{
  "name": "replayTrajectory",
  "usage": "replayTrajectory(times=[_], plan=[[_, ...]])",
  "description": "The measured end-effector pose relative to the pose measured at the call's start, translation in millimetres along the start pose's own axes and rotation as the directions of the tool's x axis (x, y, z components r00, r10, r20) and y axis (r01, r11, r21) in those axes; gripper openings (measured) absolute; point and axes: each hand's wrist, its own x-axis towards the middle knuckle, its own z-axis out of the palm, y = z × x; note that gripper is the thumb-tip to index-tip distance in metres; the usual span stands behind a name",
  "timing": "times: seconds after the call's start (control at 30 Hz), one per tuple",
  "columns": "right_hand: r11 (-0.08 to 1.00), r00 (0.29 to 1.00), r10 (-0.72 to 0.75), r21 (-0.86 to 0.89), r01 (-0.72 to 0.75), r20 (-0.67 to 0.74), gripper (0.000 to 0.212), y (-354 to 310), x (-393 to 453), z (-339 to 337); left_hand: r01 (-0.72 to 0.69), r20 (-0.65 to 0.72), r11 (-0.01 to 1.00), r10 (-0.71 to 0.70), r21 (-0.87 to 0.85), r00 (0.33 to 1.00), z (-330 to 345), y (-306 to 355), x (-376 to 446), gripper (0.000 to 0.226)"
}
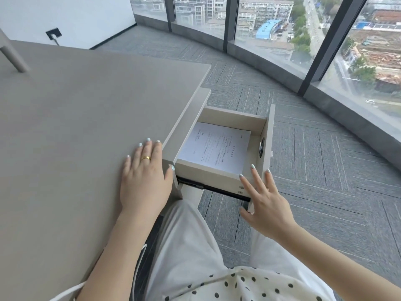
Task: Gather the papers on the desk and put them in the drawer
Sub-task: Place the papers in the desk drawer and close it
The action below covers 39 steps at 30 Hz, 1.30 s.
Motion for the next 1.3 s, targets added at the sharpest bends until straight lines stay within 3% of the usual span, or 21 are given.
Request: replayTrajectory(times=[0.53,0.73,0.97,1.3], plan=[[0.933,0.935,-0.351,0.094,0.347,0.038,0.086,-87.8,72.0,-7.7,-0.034,0.000,0.998,0.034,-0.053,0.999,1.0,-2.0,2.9,0.064],[0.883,0.924,-0.375,0.333,0.332,0.073,0.092,-104.6,89.8,-3.0,-0.050,-0.019,0.997,0.049,-0.056,0.999,2.3,-2.5,2.5,0.065],[0.711,0.906,-0.419,0.599,0.369,-0.061,0.096,-113.0,106.8,-2.1,-0.066,-0.007,0.997,0.066,-0.030,0.998,1.4,-4.7,2.1,0.068],[0.611,0.885,-0.443,0.674,0.415,-0.144,0.086,-122.0,115.6,17.5,-0.074,-0.022,0.986,0.078,0.150,0.997,6.9,-8.3,3.7,0.076]])
